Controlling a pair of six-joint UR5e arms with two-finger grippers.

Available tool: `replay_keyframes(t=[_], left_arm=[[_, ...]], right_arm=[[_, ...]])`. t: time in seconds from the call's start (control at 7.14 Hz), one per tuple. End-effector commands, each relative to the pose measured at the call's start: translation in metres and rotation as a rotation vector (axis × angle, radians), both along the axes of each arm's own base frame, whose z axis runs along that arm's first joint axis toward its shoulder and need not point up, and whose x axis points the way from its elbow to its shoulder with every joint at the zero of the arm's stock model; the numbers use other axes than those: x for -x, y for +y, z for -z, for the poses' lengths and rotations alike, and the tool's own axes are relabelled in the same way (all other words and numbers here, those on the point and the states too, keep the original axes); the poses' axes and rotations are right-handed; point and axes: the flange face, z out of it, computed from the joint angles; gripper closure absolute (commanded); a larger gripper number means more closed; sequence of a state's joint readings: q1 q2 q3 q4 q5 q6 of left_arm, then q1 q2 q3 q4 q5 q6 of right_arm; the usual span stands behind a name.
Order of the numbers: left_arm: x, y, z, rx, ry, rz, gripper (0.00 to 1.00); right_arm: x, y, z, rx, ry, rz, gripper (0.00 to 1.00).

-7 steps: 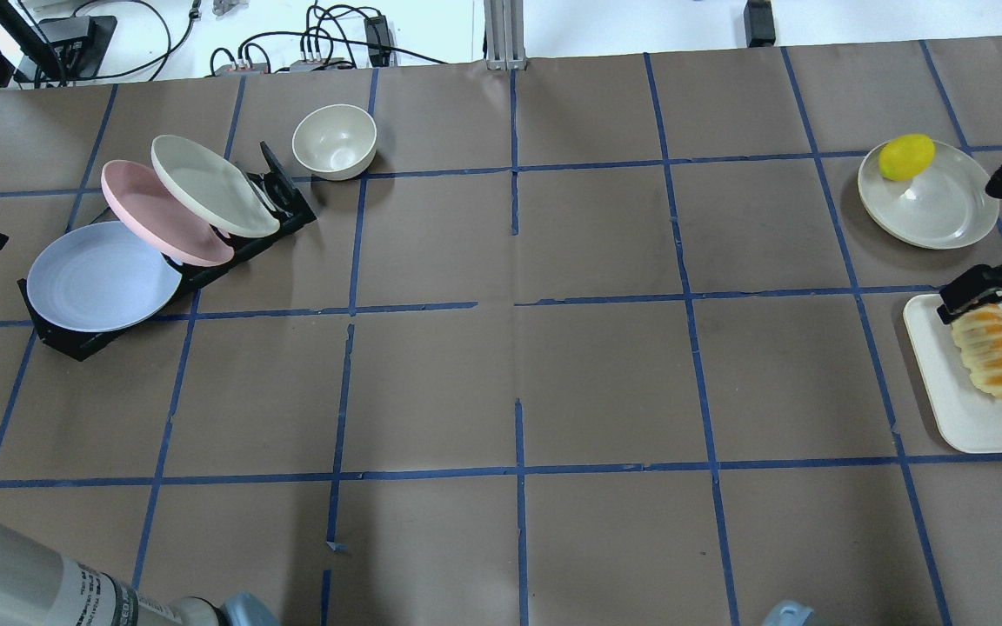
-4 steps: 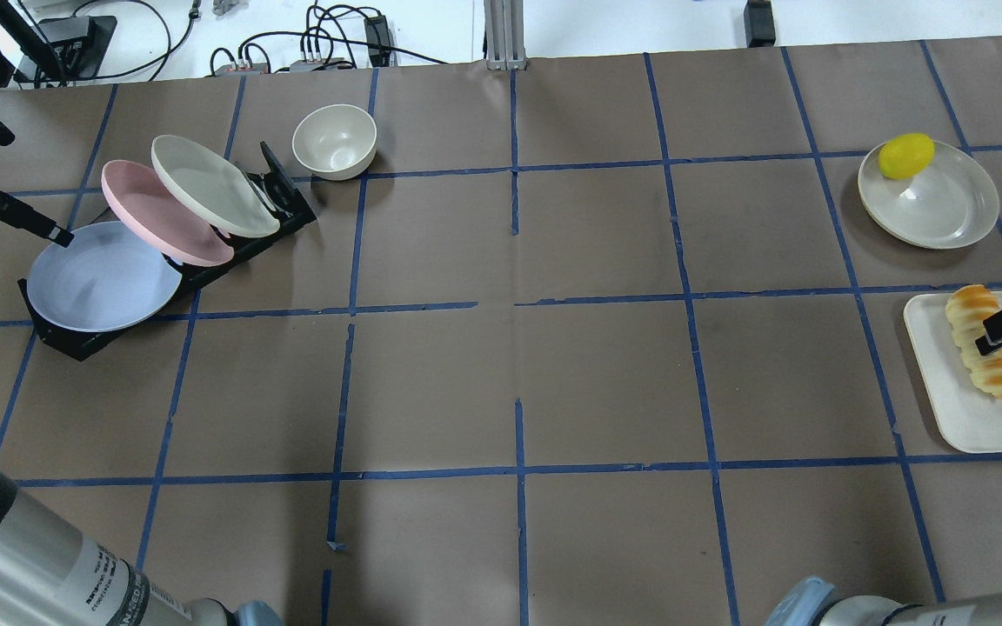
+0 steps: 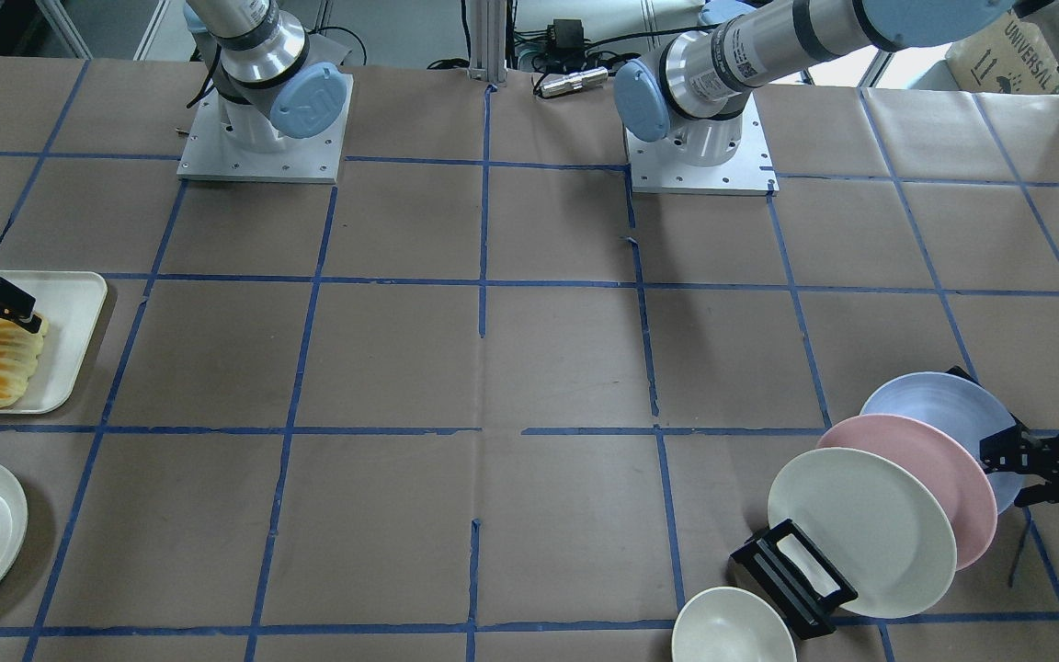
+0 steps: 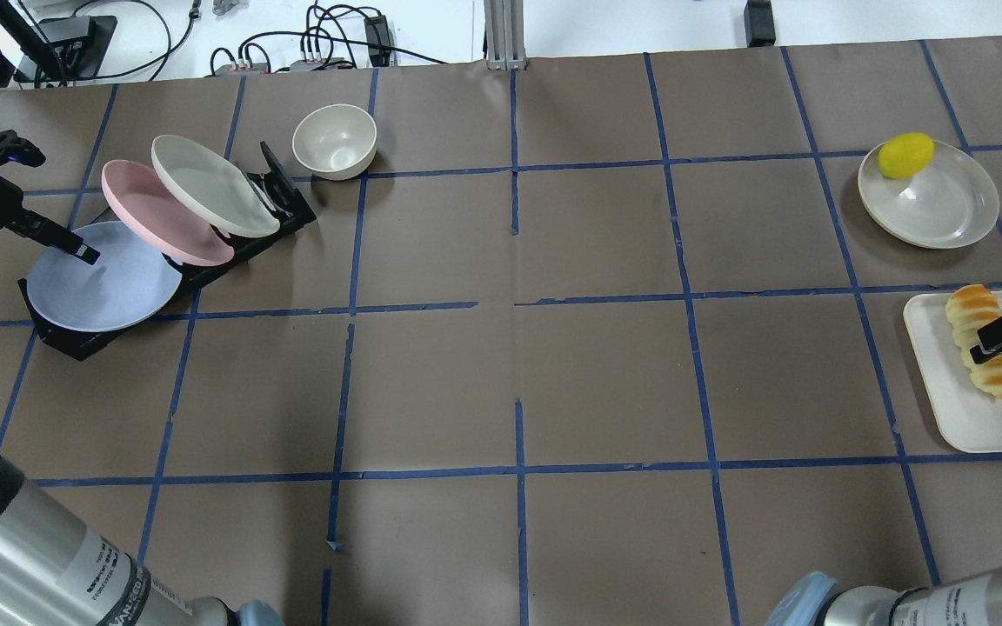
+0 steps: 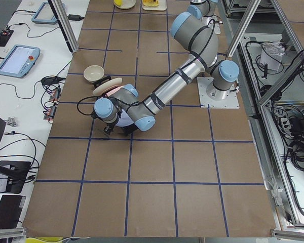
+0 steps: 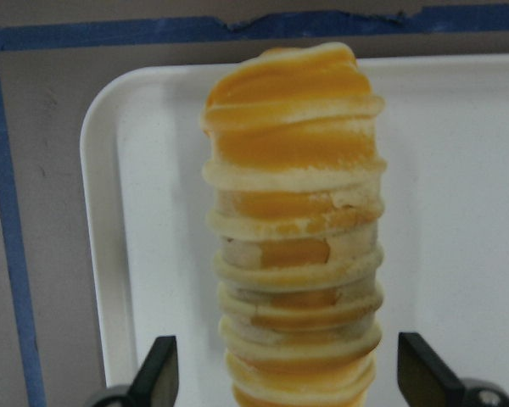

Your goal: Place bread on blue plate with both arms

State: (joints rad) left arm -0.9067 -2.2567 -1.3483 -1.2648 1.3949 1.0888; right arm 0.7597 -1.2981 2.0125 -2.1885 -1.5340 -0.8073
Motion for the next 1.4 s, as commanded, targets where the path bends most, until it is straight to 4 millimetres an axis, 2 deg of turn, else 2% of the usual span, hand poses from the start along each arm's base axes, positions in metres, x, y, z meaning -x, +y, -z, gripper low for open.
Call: replay_keyframes(t=[0.0, 0.14, 0.28, 0.56, 0.7, 0.84, 0.98, 1.26], left_arm=[[0.0, -0.001, -0.012, -0.012, -0.026, -0.04, 0.83], [0.001, -0.002, -0.016, -0.007, -0.03, -0.039, 0.84], [0.003, -0.002, -0.023, -0.001, -0.035, -0.043, 0.84], [0.017, -0.002, -0.044, -0.008, -0.038, -0.074, 0.87], [0.03, 0.0, -0.063, -0.019, -0.036, -0.092, 0.87], [0.038, 0.005, -0.086, -0.021, -0.037, -0.104, 0.87], [0.041, 0.012, -0.108, -0.016, -0.045, -0.105, 0.87], [0.047, 0.023, -0.137, -0.015, -0.066, -0.103, 0.87]], right_arm=[[0.001, -0.002, 0.005, 0.003, 0.006, -0.001, 0.52], [0.001, -0.003, 0.018, 0.002, 0.004, -0.004, 0.88], [0.003, -0.004, 0.033, 0.002, 0.003, -0.008, 0.94], [0.001, -0.005, 0.026, 0.002, 0.013, -0.026, 0.98], [-0.002, -0.007, 0.013, 0.012, 0.028, -0.034, 0.98], [-0.016, -0.014, -0.014, 0.006, 0.033, -0.06, 0.98], [-0.026, -0.021, -0.061, 0.0, 0.038, -0.081, 0.98], [-0.05, -0.035, -0.132, 0.025, 0.063, -0.133, 0.98]])
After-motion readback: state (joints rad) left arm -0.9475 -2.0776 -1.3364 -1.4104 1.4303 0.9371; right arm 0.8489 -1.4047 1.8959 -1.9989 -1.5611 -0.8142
